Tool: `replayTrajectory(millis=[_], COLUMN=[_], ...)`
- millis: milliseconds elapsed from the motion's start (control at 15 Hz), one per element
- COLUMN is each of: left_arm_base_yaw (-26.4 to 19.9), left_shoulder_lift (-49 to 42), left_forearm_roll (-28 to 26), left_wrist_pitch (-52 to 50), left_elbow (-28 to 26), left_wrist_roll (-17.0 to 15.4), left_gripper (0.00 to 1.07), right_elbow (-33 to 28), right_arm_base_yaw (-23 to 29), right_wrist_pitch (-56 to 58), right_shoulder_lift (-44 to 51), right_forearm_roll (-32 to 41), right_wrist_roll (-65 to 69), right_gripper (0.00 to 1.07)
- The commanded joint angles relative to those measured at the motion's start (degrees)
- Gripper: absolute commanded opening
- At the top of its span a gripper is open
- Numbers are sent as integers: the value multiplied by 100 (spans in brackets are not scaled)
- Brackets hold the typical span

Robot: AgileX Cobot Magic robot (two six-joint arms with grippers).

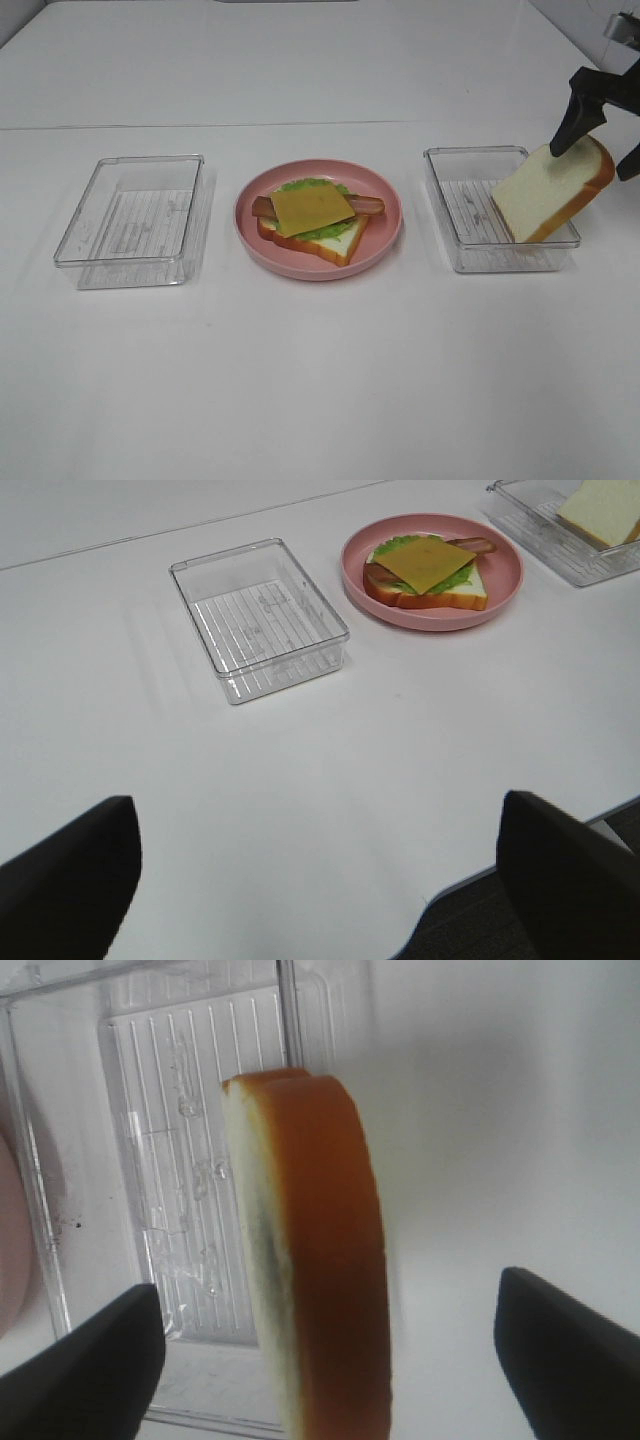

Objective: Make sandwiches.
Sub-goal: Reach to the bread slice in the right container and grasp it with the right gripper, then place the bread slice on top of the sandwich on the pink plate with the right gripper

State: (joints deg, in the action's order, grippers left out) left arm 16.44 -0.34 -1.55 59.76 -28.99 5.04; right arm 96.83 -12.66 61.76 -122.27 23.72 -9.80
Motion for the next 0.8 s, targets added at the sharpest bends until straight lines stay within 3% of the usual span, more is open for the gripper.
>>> replayTrajectory(millis=[67, 133, 200, 400, 800], left_arm_base_yaw=[-6, -6, -6, -6, -6], left_shoulder_lift=[-120, -120, -120, -120, -120], left_forearm_roll=[-29, -29, -29, -29, -29], left_wrist_pitch=[-97, -97, -97, -97, -97], left_elbow=[23, 23, 23, 23, 23], left_wrist_roll=[-29, -29, -29, -29, -29], left_gripper=[90, 90, 90, 90, 90], right_elbow=[23, 23, 23, 23, 40], right_arm_base_yaw=[-11, -11, -11, -11, -11], right_wrist_pitch=[6, 0, -23, 6, 17], right_shoulder_lift=[-183, -212, -206, -178, 160], right_forearm_roll=[46, 80, 86, 149, 751], right_wrist_roll=[-92, -92, -92, -178, -447], right_gripper=[72, 62, 37, 0, 0])
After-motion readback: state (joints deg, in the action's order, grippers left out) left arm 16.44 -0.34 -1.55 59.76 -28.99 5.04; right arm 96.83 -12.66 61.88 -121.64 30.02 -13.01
